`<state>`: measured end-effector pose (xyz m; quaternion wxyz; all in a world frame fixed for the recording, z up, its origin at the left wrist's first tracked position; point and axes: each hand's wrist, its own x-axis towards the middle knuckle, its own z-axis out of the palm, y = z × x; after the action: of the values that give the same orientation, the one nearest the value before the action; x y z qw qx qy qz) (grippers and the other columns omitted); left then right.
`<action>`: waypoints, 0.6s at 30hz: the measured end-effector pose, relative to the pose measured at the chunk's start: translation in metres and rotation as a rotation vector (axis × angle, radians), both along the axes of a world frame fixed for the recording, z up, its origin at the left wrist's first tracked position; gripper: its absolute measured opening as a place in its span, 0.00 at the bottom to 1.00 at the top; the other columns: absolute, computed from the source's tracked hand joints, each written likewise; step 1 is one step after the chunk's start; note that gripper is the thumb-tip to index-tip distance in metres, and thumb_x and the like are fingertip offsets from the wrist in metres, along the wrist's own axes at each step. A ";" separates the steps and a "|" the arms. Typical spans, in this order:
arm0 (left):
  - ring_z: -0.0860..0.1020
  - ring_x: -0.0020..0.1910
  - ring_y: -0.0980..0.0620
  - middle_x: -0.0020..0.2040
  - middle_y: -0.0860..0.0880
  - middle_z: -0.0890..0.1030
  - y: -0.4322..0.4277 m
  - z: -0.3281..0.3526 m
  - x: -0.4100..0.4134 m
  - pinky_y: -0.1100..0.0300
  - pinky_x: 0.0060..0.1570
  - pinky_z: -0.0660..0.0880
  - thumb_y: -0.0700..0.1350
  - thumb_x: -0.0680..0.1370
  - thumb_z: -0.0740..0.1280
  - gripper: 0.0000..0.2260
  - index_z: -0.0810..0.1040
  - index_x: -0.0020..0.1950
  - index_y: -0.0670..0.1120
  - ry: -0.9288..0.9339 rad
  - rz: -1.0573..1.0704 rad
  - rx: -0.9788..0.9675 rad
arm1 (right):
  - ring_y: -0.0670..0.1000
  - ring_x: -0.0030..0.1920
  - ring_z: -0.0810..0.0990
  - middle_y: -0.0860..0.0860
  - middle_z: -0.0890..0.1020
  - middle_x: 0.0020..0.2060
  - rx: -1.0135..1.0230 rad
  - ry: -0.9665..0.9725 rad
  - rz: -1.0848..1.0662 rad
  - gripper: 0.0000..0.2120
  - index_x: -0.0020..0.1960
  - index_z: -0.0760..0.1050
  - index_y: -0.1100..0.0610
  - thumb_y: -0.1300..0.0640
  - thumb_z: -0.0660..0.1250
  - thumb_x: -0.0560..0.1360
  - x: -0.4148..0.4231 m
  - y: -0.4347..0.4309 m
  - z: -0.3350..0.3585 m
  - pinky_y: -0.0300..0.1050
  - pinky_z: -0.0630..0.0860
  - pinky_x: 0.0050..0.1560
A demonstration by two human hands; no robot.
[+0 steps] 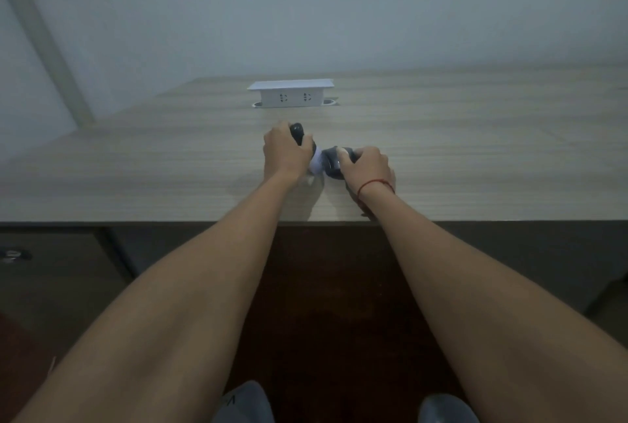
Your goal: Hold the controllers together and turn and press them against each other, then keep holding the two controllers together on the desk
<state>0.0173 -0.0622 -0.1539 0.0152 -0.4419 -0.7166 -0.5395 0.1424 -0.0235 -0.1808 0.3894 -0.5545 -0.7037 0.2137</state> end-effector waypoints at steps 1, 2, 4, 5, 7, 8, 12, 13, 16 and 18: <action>0.79 0.49 0.46 0.51 0.41 0.81 0.000 0.002 0.001 0.59 0.46 0.74 0.46 0.75 0.69 0.11 0.77 0.52 0.39 -0.052 -0.003 0.052 | 0.58 0.48 0.78 0.55 0.82 0.46 -0.004 0.002 -0.002 0.21 0.50 0.80 0.55 0.40 0.58 0.75 0.000 0.000 0.000 0.49 0.72 0.54; 0.80 0.48 0.47 0.51 0.41 0.81 0.002 0.003 0.003 0.60 0.45 0.74 0.46 0.75 0.69 0.11 0.77 0.52 0.39 -0.100 -0.013 0.095 | 0.59 0.48 0.78 0.55 0.82 0.46 -0.009 0.007 -0.003 0.21 0.50 0.80 0.55 0.39 0.58 0.75 0.000 0.001 0.000 0.49 0.72 0.54; 0.79 0.46 0.50 0.52 0.42 0.81 0.004 -0.002 0.008 0.62 0.44 0.74 0.46 0.75 0.69 0.11 0.77 0.52 0.40 -0.139 -0.033 0.092 | 0.59 0.49 0.78 0.55 0.82 0.45 -0.017 0.014 -0.001 0.21 0.50 0.80 0.54 0.39 0.58 0.75 0.000 0.001 0.000 0.50 0.73 0.54; 0.78 0.46 0.51 0.52 0.42 0.80 0.004 -0.007 0.008 0.62 0.44 0.73 0.46 0.75 0.70 0.11 0.76 0.52 0.41 -0.151 -0.020 0.064 | 0.59 0.49 0.78 0.55 0.82 0.45 -0.017 0.009 -0.001 0.21 0.50 0.80 0.55 0.39 0.58 0.75 0.000 0.001 0.000 0.50 0.73 0.54; 0.79 0.46 0.48 0.51 0.43 0.80 0.003 -0.017 0.003 0.59 0.44 0.74 0.47 0.74 0.71 0.10 0.75 0.48 0.43 -0.171 0.062 -0.003 | 0.59 0.50 0.78 0.55 0.82 0.46 -0.011 -0.002 -0.003 0.22 0.50 0.80 0.55 0.39 0.58 0.75 0.000 0.001 -0.001 0.50 0.73 0.54; 0.79 0.46 0.46 0.50 0.43 0.80 0.002 -0.020 -0.001 0.56 0.44 0.76 0.47 0.73 0.72 0.11 0.74 0.46 0.43 -0.167 0.106 -0.038 | 0.59 0.51 0.78 0.56 0.82 0.47 -0.009 -0.004 -0.005 0.22 0.50 0.80 0.55 0.39 0.57 0.75 0.000 0.002 -0.001 0.50 0.72 0.54; 0.81 0.43 0.43 0.44 0.42 0.82 -0.005 -0.020 -0.015 0.54 0.38 0.77 0.50 0.67 0.73 0.16 0.78 0.43 0.38 -0.085 0.153 -0.184 | 0.60 0.51 0.78 0.58 0.82 0.49 -0.009 0.023 -0.034 0.22 0.52 0.79 0.57 0.43 0.54 0.78 0.001 0.003 0.000 0.46 0.68 0.49; 0.81 0.43 0.43 0.43 0.42 0.82 -0.007 -0.020 -0.018 0.56 0.35 0.74 0.52 0.67 0.73 0.17 0.79 0.43 0.38 -0.057 0.153 -0.213 | 0.60 0.50 0.77 0.59 0.81 0.50 -0.019 0.061 -0.065 0.23 0.53 0.79 0.59 0.44 0.52 0.79 0.002 0.002 0.002 0.46 0.66 0.47; 0.80 0.42 0.45 0.43 0.45 0.81 -0.016 -0.018 -0.022 0.57 0.36 0.70 0.59 0.69 0.70 0.22 0.78 0.44 0.40 0.041 0.182 -0.251 | 0.60 0.47 0.77 0.60 0.80 0.49 -0.047 0.217 -0.174 0.25 0.51 0.77 0.60 0.45 0.47 0.80 0.003 -0.002 0.006 0.49 0.64 0.45; 0.80 0.42 0.45 0.42 0.46 0.81 -0.021 -0.019 -0.026 0.55 0.37 0.73 0.64 0.71 0.66 0.24 0.78 0.43 0.41 0.118 0.223 -0.249 | 0.53 0.37 0.73 0.56 0.76 0.42 -0.030 0.329 -0.202 0.22 0.45 0.74 0.57 0.46 0.47 0.80 0.003 -0.002 0.007 0.47 0.62 0.40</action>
<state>-0.0085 -0.0835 -0.1733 0.0620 -0.3891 -0.8203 -0.4146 0.1458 -0.0259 -0.1737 0.5102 -0.5855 -0.5683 0.2717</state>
